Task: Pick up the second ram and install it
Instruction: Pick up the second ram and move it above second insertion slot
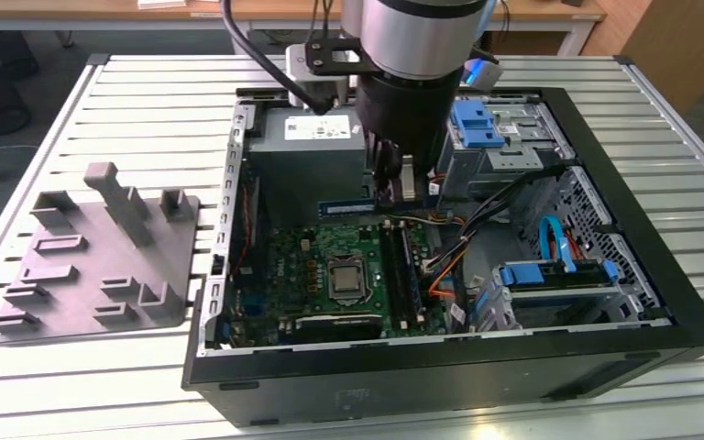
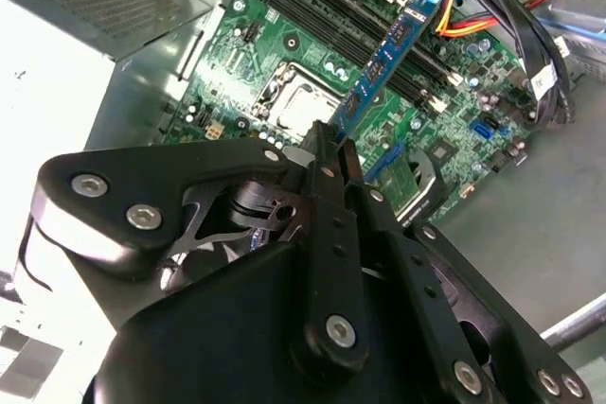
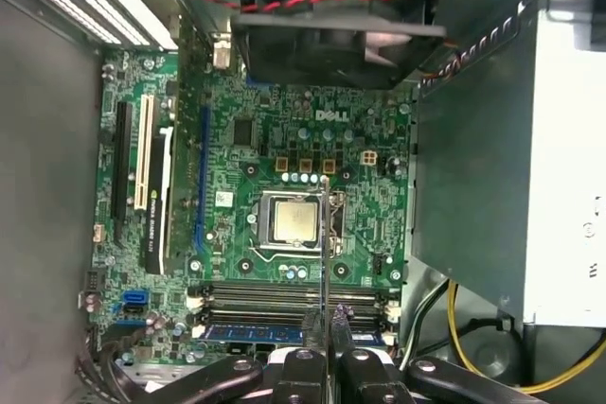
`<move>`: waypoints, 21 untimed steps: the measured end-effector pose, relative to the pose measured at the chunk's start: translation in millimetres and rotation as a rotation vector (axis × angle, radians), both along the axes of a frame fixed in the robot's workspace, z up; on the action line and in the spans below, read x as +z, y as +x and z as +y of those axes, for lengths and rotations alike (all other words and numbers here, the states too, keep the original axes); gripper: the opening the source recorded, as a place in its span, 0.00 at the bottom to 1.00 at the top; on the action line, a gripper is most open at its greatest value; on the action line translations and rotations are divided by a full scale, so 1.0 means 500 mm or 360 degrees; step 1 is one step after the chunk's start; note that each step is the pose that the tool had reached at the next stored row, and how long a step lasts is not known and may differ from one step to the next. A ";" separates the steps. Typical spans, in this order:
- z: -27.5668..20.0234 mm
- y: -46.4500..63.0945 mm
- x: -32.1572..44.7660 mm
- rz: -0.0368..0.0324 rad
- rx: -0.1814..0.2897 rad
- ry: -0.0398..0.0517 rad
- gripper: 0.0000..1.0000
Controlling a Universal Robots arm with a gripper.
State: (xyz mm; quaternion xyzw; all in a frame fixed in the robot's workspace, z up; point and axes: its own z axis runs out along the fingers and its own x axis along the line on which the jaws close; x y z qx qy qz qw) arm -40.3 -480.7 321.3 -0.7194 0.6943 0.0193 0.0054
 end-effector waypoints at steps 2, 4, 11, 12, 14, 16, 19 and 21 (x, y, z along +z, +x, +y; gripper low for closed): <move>0.0000 0.002 -0.007 0.0000 0.0000 0.0000 0.14; 0.0000 0.003 -0.015 0.0000 0.0000 0.0000 0.14; 0.0000 0.006 -0.040 0.0000 0.0000 0.0000 0.14; 0.0000 0.006 -0.044 0.0000 0.0000 0.0000 0.14; 0.0000 0.007 -0.051 0.0000 0.0000 0.0000 0.14; 0.0000 0.007 -0.058 0.0000 0.0000 0.0000 0.14; 0.0000 0.008 -0.069 0.0000 0.0000 0.0000 0.14; 0.0000 0.008 -0.075 0.0000 0.0000 0.0000 0.14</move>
